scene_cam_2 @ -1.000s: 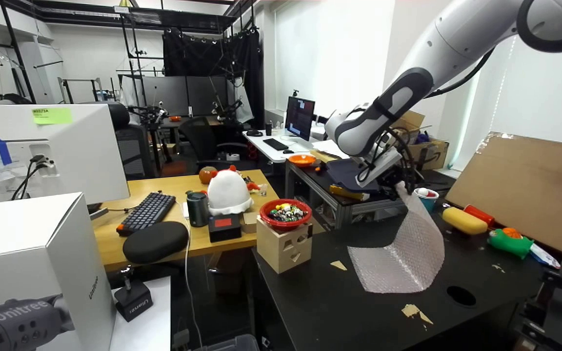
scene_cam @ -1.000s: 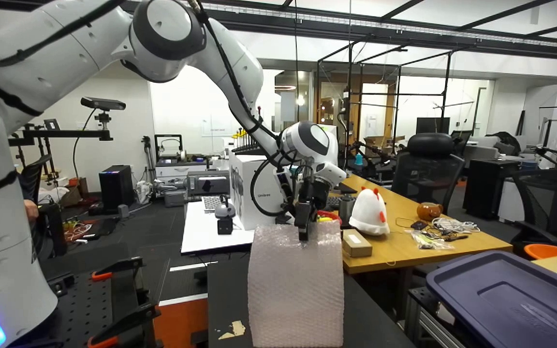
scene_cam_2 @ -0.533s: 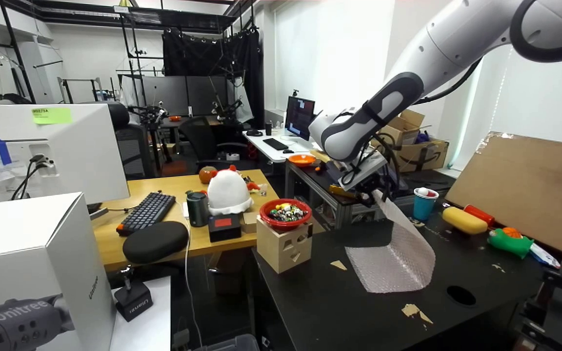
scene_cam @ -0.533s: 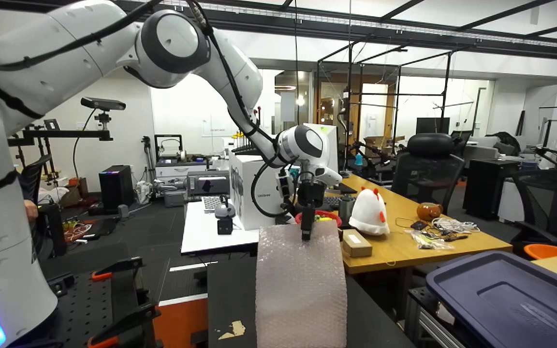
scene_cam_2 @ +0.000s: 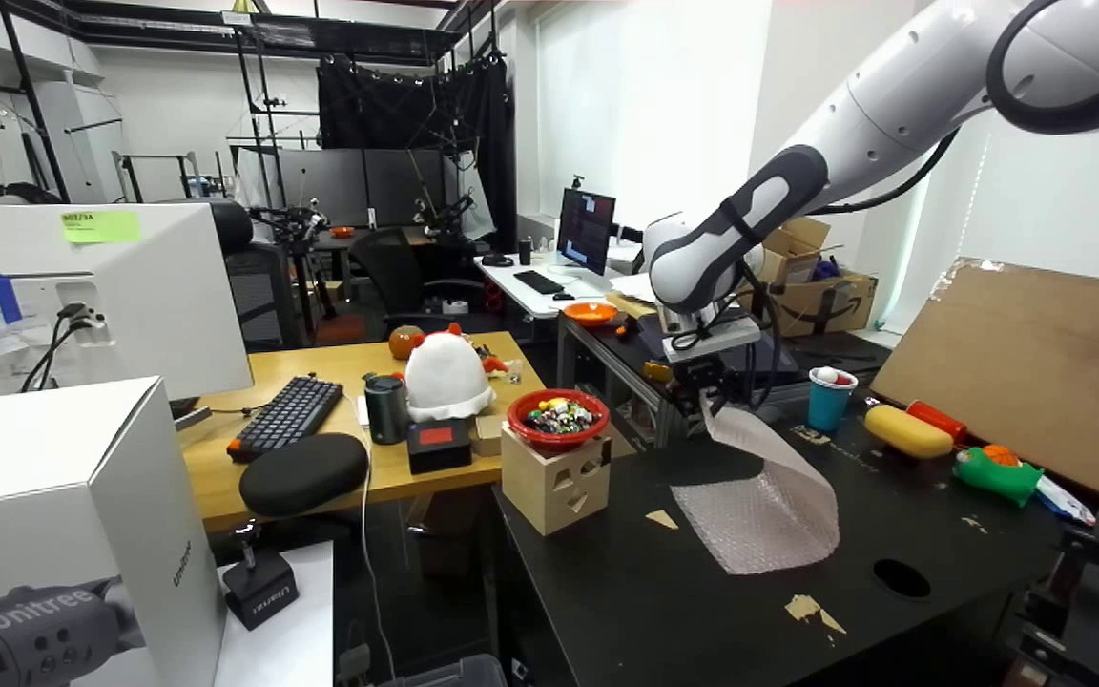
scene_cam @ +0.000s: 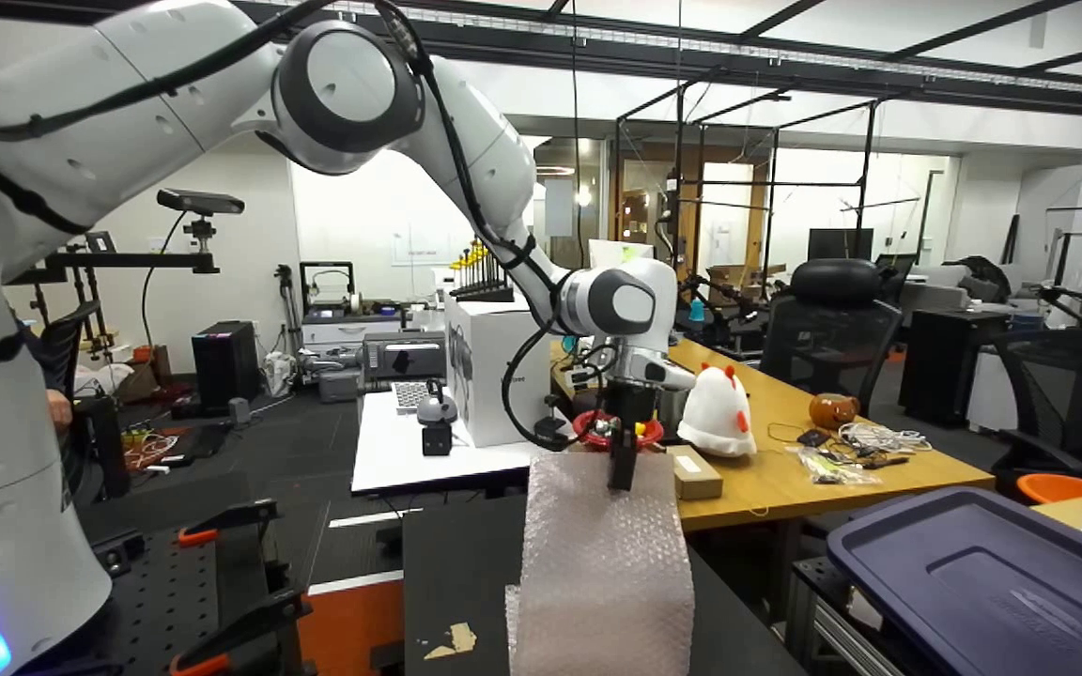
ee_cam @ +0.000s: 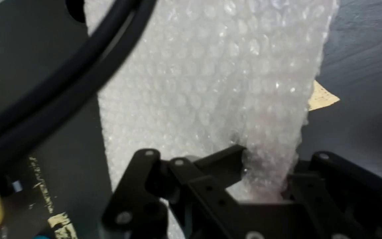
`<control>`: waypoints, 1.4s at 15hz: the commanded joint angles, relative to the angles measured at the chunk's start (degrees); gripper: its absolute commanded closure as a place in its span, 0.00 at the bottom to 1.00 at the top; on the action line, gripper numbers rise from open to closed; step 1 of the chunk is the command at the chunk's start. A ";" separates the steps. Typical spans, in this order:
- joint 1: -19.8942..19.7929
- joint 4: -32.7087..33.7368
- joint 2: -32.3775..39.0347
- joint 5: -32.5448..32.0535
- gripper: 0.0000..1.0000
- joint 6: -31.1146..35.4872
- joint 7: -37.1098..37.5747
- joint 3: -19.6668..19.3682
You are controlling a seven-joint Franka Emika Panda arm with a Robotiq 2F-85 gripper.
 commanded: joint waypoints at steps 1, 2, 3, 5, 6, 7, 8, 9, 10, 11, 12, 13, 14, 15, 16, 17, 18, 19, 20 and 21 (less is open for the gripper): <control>-3.55 -0.75 1.15 7.63 1.00 5.14 -10.08 3.20; -3.68 0.05 2.27 9.08 1.00 5.28 -12.12 3.19; -4.07 0.48 3.12 10.23 1.00 5.09 -14.34 3.51; -3.95 0.89 4.64 11.18 1.00 4.22 -17.67 3.48; -3.53 0.92 5.29 11.09 1.00 3.97 -18.83 3.29; -3.24 0.91 5.95 10.97 1.00 3.77 -19.94 3.26; -2.73 1.01 6.74 10.38 1.00 3.77 -20.58 2.98; -2.44 1.41 7.72 10.03 1.00 3.35 -21.47 2.92; -2.07 1.75 8.58 9.75 1.00 3.13 -21.93 2.71; -1.61 2.35 9.61 9.29 1.00 2.97 -22.32 2.40; -1.26 2.99 10.59 8.93 1.00 2.64 -22.44 2.18; -0.93 3.61 11.53 8.59 1.00 2.53 -22.57 1.99; -0.43 4.44 12.65 8.11 1.00 2.42 -21.92 1.51; -0.06 5.42 13.73 7.74 1.00 2.15 -21.49 1.10; 0.59 6.52 14.84 7.23 1.00 1.89 -20.27 0.22; 1.05 7.43 15.70 6.83 1.00 1.83 -19.13 -0.57; 1.26 8.30 16.40 6.56 1.00 1.70 -18.60 -1.15; 1.55 8.87 16.87 6.43 1.00 1.93 -17.46 -1.91; 1.59 9.03 16.91 6.49 1.00 2.26 -17.07 -2.30; 1.72 9.23 16.94 6.56 1.00 2.44 -16.05 -2.81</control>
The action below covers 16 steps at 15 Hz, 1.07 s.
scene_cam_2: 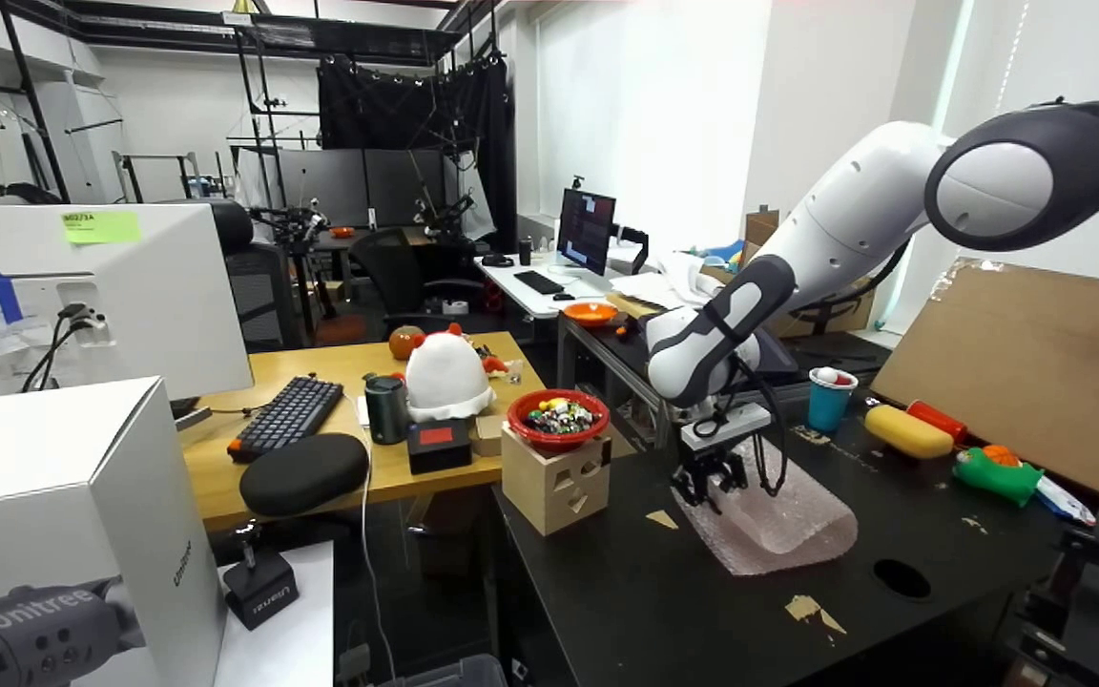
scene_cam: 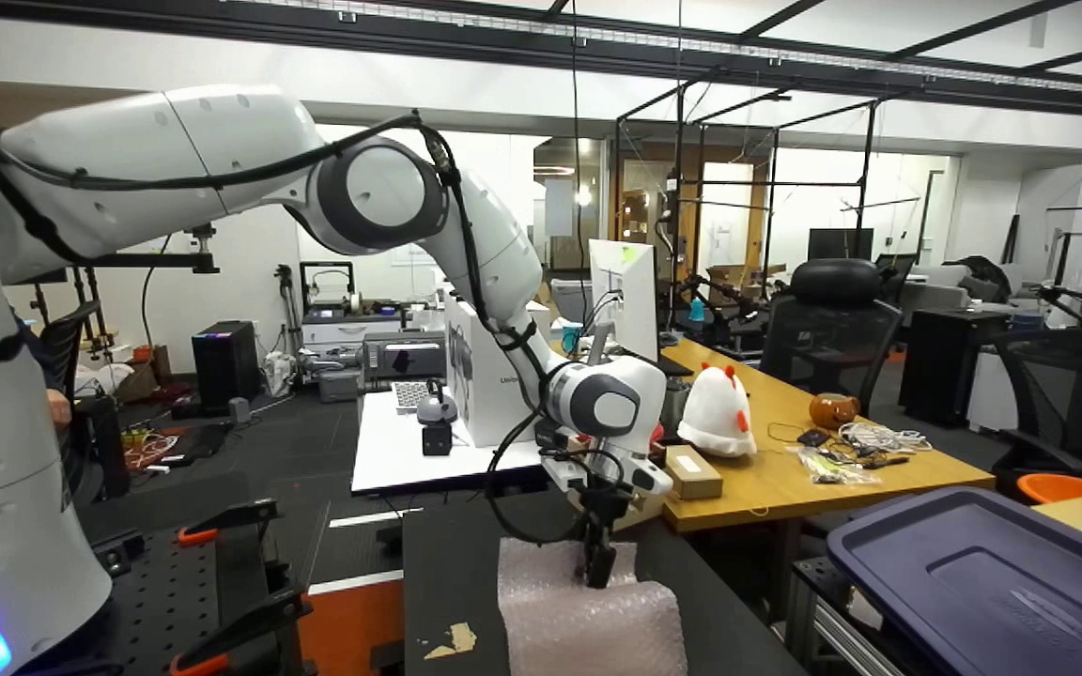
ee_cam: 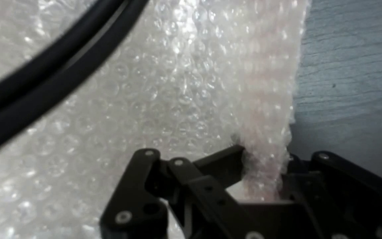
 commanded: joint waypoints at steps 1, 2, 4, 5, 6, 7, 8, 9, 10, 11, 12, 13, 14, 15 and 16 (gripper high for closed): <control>0.78 3.42 1.21 -0.57 1.00 -1.88 3.39 -2.06; 0.87 4.08 1.52 -0.62 1.00 -2.12 4.15 -2.47; 0.75 5.25 2.03 -0.54 1.00 -2.48 4.98 -2.72; 0.81 5.76 2.32 -0.57 1.00 -2.67 5.48 -2.86; 0.91 6.26 2.66 -0.64 1.00 -2.91 5.86 -2.96; 0.93 6.70 2.95 -0.67 1.00 -3.17 5.95 -2.95; 1.02 7.21 3.34 -0.70 1.00 -3.53 6.43 -3.00; 1.00 7.66 3.69 -0.66 1.00 -3.87 6.57 -2.92; 0.96 8.13 4.05 -0.62 0.75 -4.22 6.51 -2.81; 1.00 8.60 4.45 -0.64 0.72 -4.52 6.60 -2.81; 1.03 9.08 4.85 -0.68 0.67 -4.80 6.63 -2.81; 1.06 9.51 5.19 -0.70 0.58 -5.04 6.82 -2.82; 1.10 9.77 5.43 -0.71 0.52 -5.20 6.95 -2.83; 1.08 10.09 5.65 -0.72 0.45 -5.42 6.88 -2.80; 1.05 10.22 5.76 -0.68 0.36 -5.50 6.84 -2.76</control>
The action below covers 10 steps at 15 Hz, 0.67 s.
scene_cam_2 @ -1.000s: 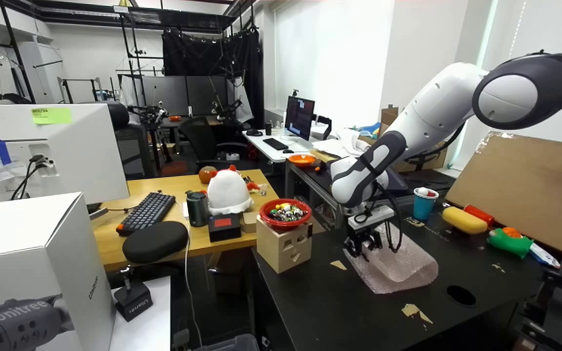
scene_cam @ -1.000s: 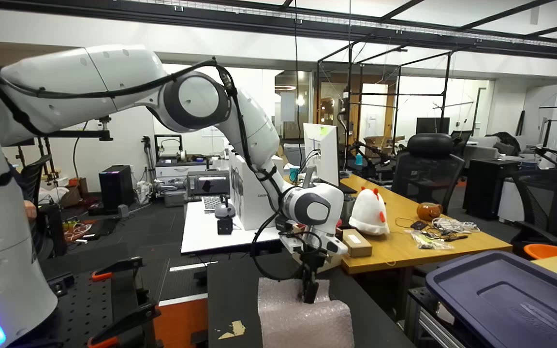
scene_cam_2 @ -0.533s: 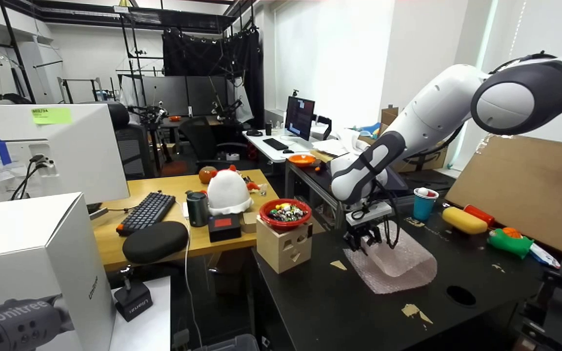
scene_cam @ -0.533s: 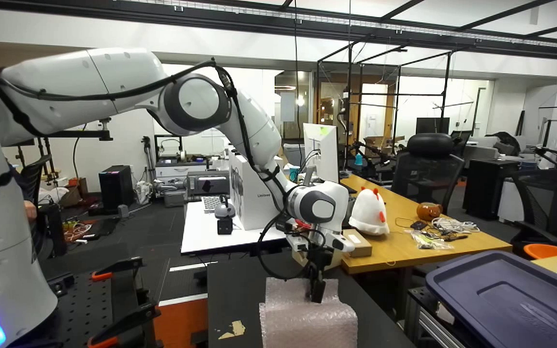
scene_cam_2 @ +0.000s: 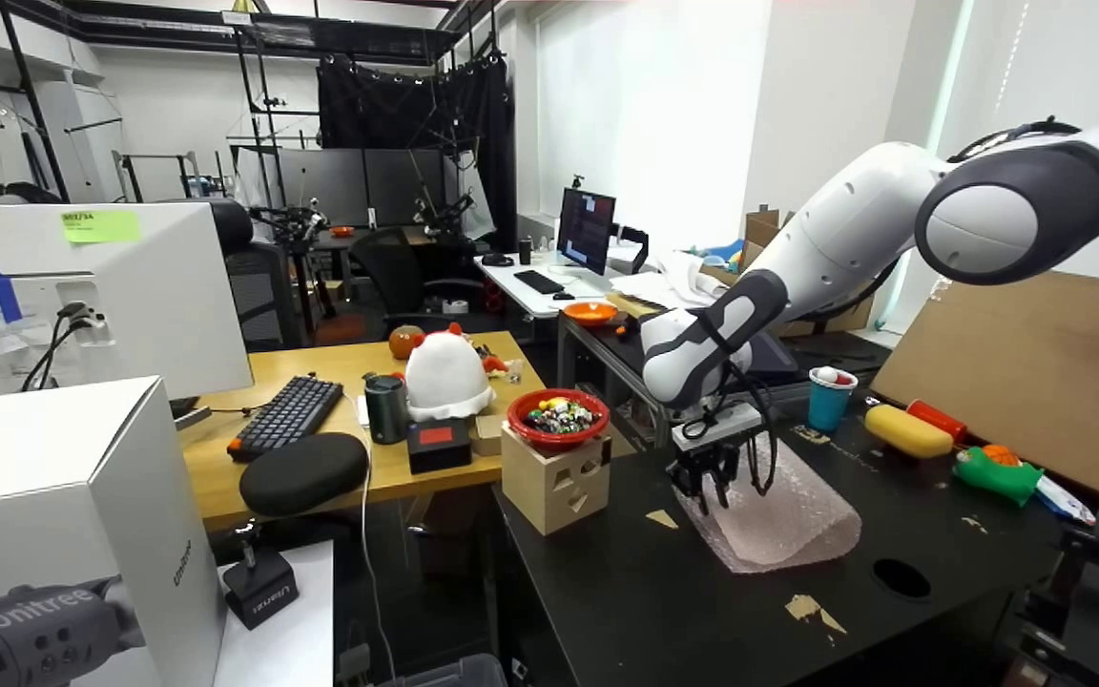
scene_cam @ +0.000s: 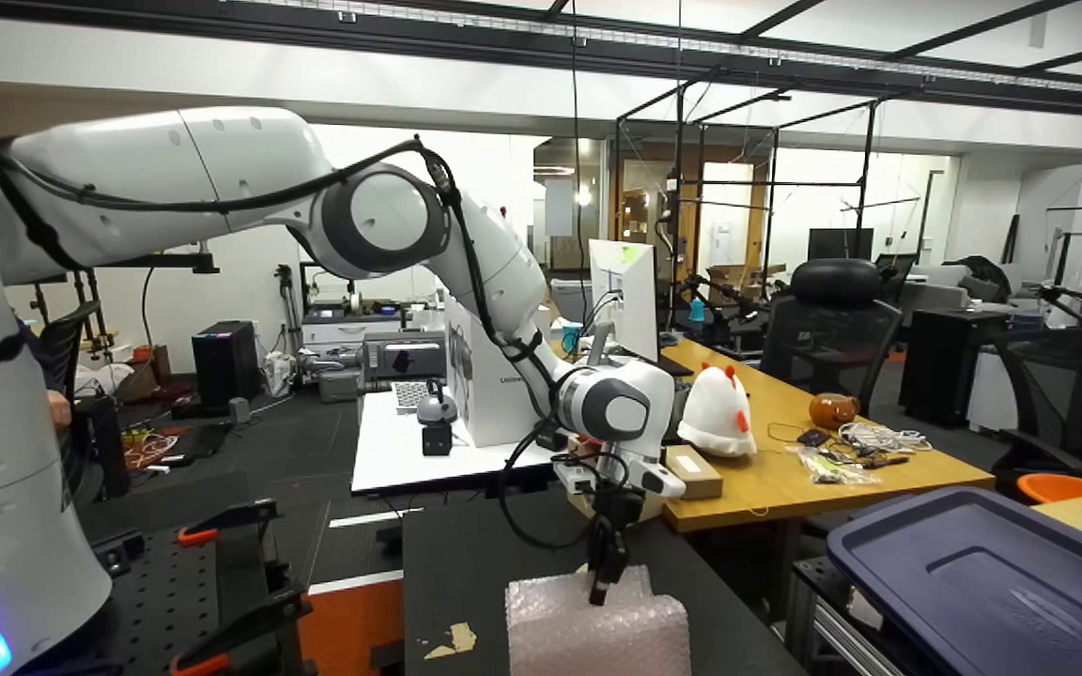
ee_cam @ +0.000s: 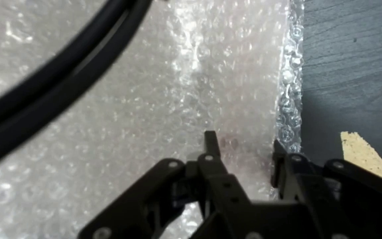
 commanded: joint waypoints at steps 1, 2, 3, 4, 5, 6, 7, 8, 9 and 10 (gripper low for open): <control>0.31 2.92 1.26 -0.50 0.30 -2.84 1.43 -0.46; 0.31 2.71 1.03 -0.46 0.21 -2.87 1.48 -0.48; 0.35 1.93 0.32 -0.38 0.15 -2.50 1.53 -0.46; 0.61 0.04 -1.18 -0.13 0.08 -1.52 1.17 -0.51; 0.66 -1.65 -2.70 -0.06 0.01 -0.66 0.55 -0.25; 0.89 -3.77 -4.58 -0.03 0.00 0.54 0.38 -0.21; 1.00 -5.23 -6.02 0.00 0.00 1.38 0.06 -0.12; 1.19 -7.33 -8.04 -0.04 0.00 2.40 -0.27 -0.13; 1.33 -9.29 -9.95 -0.03 0.00 3.55 -0.53 -0.13; 1.48 -11.32 -11.87 -0.01 0.00 4.77 -0.53 -0.20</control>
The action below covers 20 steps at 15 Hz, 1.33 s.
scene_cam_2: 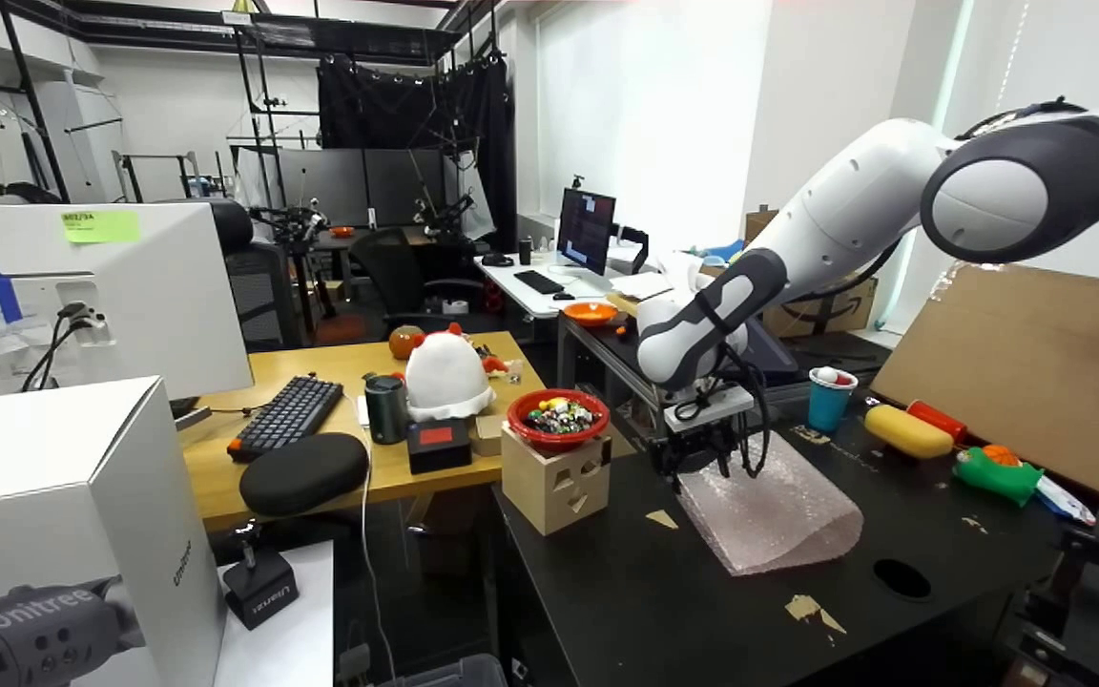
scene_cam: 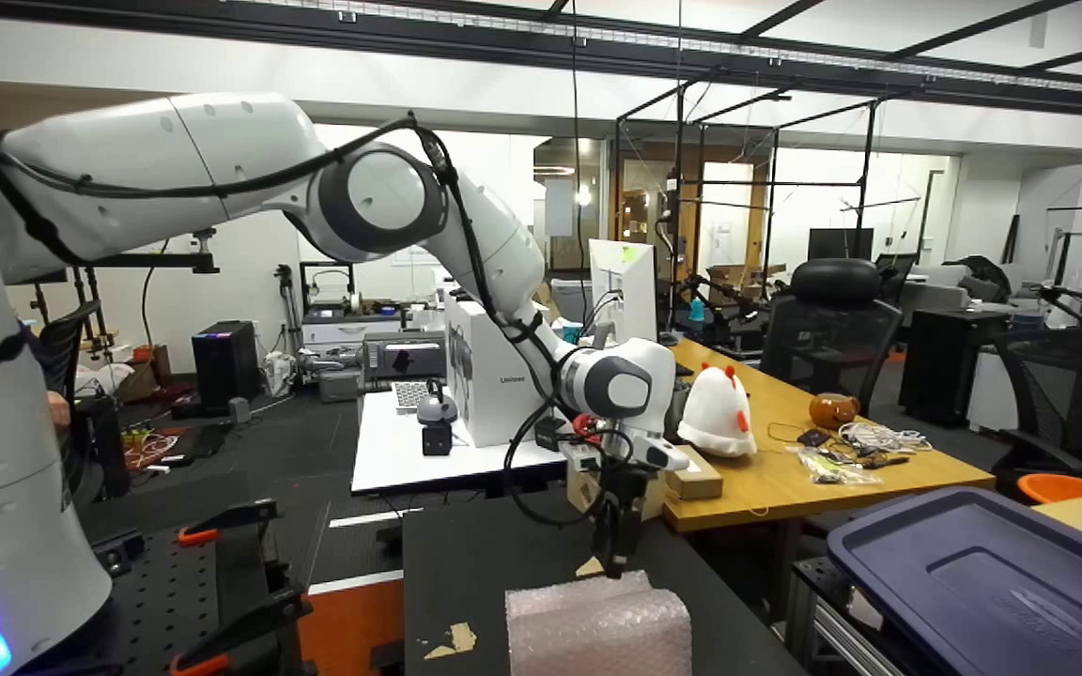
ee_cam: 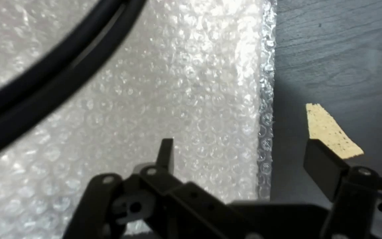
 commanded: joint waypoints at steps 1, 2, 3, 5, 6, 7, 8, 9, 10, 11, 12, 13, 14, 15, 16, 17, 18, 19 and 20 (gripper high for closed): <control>1.01 -12.17 -10.45 0.01 0.00 4.76 -0.15 -0.44; 1.00 -14.45 -12.49 0.04 0.00 5.99 -0.18 -0.52; 0.88 -16.46 -14.26 -0.14 0.00 6.81 0.60 -0.75; 0.70 -21.07 -17.94 -0.02 0.00 8.10 1.88 -1.77; 0.31 -22.94 -19.36 0.23 0.00 8.49 2.27 -2.24; -0.53 -24.61 -20.50 1.01 0.00 8.69 2.48 -2.38; -1.55 -26.37 -21.77 2.06 0.00 8.71 2.71 -2.38; -2.67 -27.78 -22.65 3.55 0.00 8.70 2.88 -2.21; -4.27 -28.86 -23.22 5.82 0.00 8.63 3.10 -1.63; -5.52 -30.07 -23.89 7.75 0.00 8.85 2.99 -1.28; -6.69 -31.14 -24.33 9.78 0.00 9.18 2.92 -0.97; -7.78 -32.44 -24.94 11.83 0.00 9.92 2.96 -0.78; -8.64 -33.55 -25.48 13.87 0.00 10.65 3.26 -0.71; -9.31 -34.80 -26.20 15.76 0.00 11.40 3.74 -0.84; -9.98 -36.24 -27.19 17.72 0.00 12.15 4.00 -0.83; -10.47 -37.66 -28.19 19.64 0.00 12.80 4.49 -0.87; -11.02 -38.94 -29.27 21.66 0.00 13.24 4.68 -0.68; -11.44 -40.19 -30.47 23.70 0.00 13.49 5.07 -0.51; -11.65 -41.25 -31.54 25.60 0.00 13.72 5.85 -0.47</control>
